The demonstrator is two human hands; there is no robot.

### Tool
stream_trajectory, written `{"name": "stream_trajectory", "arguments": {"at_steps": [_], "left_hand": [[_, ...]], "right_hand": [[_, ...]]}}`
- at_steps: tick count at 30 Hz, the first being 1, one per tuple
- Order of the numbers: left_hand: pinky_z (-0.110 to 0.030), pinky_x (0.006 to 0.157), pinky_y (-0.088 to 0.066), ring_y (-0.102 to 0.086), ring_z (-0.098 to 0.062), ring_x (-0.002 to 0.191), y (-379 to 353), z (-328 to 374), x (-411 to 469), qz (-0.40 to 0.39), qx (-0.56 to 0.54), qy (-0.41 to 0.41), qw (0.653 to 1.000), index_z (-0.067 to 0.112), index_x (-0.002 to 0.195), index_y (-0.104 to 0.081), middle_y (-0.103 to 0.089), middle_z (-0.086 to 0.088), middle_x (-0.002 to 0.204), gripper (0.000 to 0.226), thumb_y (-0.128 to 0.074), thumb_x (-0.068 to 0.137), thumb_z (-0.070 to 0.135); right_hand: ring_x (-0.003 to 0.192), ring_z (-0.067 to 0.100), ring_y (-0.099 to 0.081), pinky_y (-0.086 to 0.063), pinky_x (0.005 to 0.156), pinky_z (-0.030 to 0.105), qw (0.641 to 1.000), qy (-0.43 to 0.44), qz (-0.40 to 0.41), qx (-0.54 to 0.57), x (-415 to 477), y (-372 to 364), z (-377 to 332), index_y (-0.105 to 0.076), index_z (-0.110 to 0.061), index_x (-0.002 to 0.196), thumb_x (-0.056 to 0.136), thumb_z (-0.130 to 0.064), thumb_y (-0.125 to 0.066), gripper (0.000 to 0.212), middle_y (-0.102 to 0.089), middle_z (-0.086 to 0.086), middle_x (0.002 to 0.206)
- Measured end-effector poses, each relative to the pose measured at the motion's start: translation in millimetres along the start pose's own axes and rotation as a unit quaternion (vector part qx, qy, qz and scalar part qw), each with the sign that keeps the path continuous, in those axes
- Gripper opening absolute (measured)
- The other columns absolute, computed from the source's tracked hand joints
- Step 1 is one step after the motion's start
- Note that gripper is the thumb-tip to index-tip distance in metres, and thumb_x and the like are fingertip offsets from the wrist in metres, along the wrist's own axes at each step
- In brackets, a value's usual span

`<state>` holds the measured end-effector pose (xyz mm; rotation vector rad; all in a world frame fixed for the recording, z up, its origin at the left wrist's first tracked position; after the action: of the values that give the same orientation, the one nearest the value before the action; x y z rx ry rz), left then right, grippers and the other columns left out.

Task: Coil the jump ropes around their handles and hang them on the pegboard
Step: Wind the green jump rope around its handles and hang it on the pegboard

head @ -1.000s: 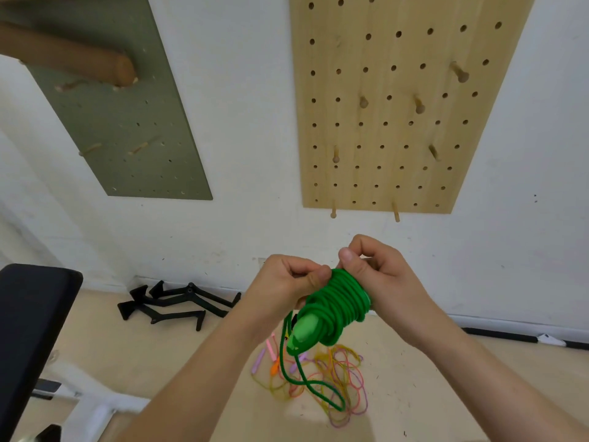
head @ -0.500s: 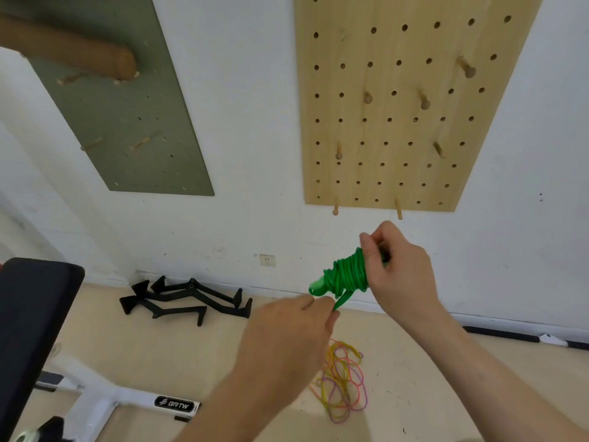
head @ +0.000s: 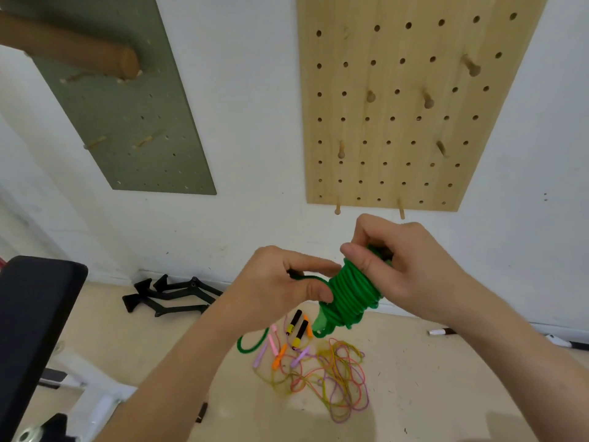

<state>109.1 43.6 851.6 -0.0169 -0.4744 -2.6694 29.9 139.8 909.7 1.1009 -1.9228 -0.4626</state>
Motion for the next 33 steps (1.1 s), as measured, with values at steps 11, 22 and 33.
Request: {"name": "stream_trajectory", "arguments": {"at_steps": [11, 22, 33], "left_hand": [[-0.020, 0.072, -0.050, -0.062, 0.002, 0.070, 1, 6, -6, 0.021, 0.242, -0.003, 0.970, 0.042, 0.096, -0.071, -0.073, 0.014, 0.082, 0.033, -0.082, 0.066, 0.034], [-0.026, 0.079, -0.039, -0.050, -0.009, 0.094, -25, 9, -13, -0.096, 0.496, -0.054, 0.861, 0.037, 0.121, -0.052, -0.066, 0.013, 0.106, 0.030, -0.057, 0.091, 0.033], [-0.025, 0.081, -0.042, -0.057, -0.010, 0.090, -10, 19, -4, -0.072, 0.529, -0.018, 0.845, 0.033, 0.103, -0.068, -0.068, 0.007, 0.094, 0.038, -0.066, 0.073, 0.056]], "right_hand": [[0.093, -0.001, -0.060, -0.049, 0.085, 0.025, 0.964, -0.186, -0.175, 0.068, -19, -40, 48, -0.060, -0.041, 0.106, 0.078, -0.069, -0.042, 0.043, -0.064, -0.018, 0.104], [0.071, 0.005, -0.059, -0.043, 0.068, 0.015, 0.914, -0.197, -0.307, 0.178, -28, -87, 44, -0.073, -0.032, 0.099, 0.087, -0.022, -0.068, 0.017, -0.070, -0.010, 0.084], [0.097, 0.010, -0.047, -0.043, 0.081, 0.028, 0.943, -0.051, -0.284, -0.164, -13, -76, 12, -0.051, -0.040, 0.117, 0.080, -0.032, -0.069, 0.042, -0.054, -0.013, 0.105]]}}
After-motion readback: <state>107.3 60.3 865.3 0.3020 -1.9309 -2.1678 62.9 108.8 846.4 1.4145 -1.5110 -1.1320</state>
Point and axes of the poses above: each hand's wrist, its own x-axis towards the middle knuckle, its own y-axis out of the back of the hand, z = x × y, the point moved 10 cm from there along x, towards the middle knuckle
